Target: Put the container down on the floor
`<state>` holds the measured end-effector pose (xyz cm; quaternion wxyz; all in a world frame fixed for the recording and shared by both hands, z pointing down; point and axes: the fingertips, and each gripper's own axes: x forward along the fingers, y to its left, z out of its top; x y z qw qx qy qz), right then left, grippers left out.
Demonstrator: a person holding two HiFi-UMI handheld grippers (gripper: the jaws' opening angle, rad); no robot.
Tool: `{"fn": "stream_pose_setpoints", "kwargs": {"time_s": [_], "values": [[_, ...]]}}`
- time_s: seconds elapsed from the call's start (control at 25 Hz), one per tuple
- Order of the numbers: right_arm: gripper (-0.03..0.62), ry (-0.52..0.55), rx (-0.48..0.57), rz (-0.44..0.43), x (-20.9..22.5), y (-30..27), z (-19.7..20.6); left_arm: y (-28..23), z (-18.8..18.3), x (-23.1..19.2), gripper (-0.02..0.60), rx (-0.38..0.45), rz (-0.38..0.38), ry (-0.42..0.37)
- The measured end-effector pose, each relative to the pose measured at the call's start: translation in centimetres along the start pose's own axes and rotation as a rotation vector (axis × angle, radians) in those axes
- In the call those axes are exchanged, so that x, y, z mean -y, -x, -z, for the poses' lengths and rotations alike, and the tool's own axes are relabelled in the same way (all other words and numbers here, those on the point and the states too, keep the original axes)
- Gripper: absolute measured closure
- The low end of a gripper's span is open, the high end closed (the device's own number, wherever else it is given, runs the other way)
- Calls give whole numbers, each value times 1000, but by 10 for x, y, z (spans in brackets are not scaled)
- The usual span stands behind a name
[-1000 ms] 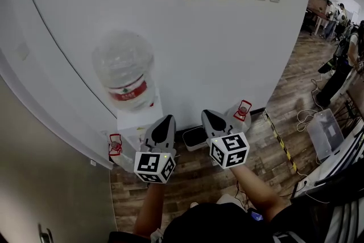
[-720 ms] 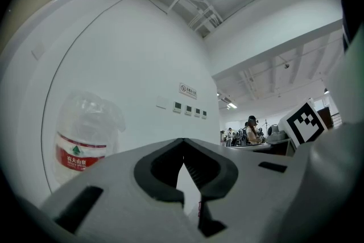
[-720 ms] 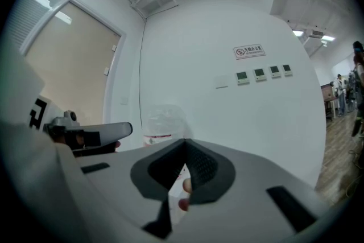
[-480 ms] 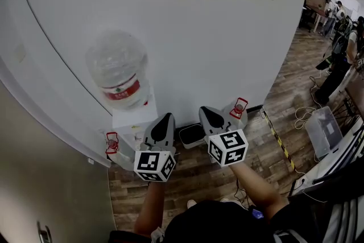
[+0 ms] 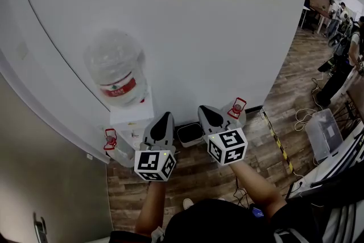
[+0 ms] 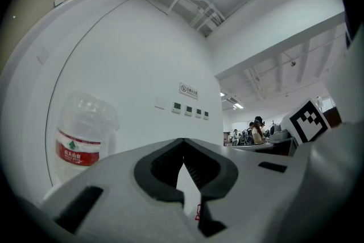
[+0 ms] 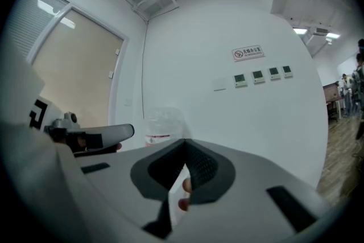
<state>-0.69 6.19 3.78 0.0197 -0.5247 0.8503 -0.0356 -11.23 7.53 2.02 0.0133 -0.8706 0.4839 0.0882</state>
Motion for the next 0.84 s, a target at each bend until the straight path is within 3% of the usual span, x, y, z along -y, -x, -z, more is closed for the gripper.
{"fn": "stream_pose_setpoints", "kwargs": {"time_s": [0.84], "values": [[566, -16, 19, -11, 24, 16, -7, -13, 0, 31, 565, -1, -1, -15]]}}
